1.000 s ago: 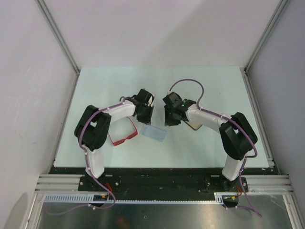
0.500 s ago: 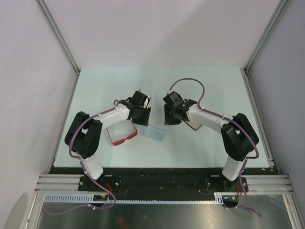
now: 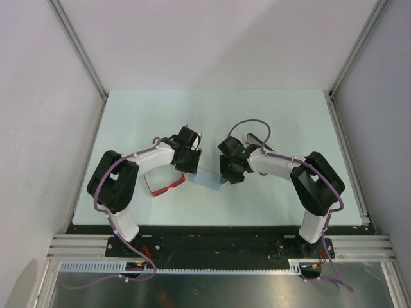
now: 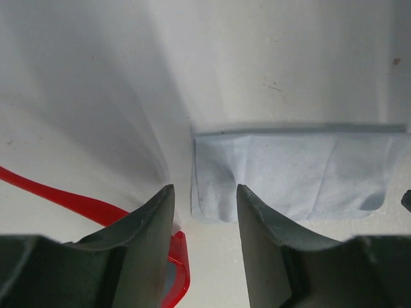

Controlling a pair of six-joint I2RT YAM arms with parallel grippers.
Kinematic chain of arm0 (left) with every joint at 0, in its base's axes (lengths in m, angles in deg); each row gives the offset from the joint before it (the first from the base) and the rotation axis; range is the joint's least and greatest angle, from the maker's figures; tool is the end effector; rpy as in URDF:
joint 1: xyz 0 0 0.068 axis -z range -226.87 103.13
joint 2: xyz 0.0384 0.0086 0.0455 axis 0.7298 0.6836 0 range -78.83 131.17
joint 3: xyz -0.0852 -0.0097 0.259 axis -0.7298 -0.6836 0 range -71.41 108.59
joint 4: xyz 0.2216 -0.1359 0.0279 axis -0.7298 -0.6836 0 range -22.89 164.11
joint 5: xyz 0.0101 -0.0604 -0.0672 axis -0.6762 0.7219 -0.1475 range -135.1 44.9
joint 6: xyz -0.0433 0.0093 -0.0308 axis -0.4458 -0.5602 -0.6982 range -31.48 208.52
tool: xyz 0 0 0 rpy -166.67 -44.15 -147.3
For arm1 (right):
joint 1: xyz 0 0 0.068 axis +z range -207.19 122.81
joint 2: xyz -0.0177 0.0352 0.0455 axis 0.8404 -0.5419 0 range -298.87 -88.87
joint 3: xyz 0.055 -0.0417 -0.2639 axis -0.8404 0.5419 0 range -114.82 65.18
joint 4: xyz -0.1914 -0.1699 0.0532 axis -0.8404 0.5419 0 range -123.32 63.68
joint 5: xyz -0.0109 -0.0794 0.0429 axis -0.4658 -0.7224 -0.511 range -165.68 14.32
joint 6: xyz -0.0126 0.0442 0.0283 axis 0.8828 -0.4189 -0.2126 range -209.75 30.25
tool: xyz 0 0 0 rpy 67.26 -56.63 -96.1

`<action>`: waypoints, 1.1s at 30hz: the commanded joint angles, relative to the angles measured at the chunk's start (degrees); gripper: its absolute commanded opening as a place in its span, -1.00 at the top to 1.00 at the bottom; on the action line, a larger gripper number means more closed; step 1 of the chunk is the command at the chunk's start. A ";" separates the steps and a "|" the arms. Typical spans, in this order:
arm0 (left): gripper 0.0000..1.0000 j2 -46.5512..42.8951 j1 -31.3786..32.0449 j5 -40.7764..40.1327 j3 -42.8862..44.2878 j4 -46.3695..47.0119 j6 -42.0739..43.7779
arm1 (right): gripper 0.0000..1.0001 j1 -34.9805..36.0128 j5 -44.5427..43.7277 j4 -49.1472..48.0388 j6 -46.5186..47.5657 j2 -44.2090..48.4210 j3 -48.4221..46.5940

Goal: Organize the sunglasses
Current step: Move the folded cleaning cloth to the center of the board.

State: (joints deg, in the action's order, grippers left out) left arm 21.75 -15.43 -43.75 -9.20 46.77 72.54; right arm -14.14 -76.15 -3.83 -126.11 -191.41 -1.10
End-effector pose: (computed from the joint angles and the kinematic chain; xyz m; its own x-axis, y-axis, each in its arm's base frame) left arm 0.2920 -0.1796 0.1682 -0.8934 0.2235 -0.3897 0.2951 0.9460 -0.1339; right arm 0.2599 0.2424 0.1747 -0.9398 -0.0665 -0.3352 -0.1526 0.9593 0.2376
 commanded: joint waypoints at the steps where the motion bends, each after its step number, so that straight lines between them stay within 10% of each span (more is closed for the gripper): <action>1: 0.06 -2.40 0.11 -3.45 -0.60 0.26 0.08 | 0.10 -0.33 2.58 -4.09 -3.28 -0.55 1.15; 16: 0.40 -0.91 0.11 -3.10 -1.22 -0.18 0.69 | 0.37 0.19 4.51 -8.40 -7.94 -5.21 2.21; 25: 0.38 -3.45 0.11 -4.50 -0.87 -0.44 0.79 | 0.95 0.02 4.08 -8.32 -8.29 -6.00 2.21; 33: 0.20 -8.02 0.11 -6.01 -0.52 -1.05 0.26 | 1.00 -2.09 1.88 -2.87 -1.36 -1.53 2.12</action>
State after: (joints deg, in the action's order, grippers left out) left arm 18.45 -15.43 -48.26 -10.25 46.27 72.71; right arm -14.64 -70.71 -13.16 -133.03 -195.13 0.37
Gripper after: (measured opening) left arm 0.370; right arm 0.009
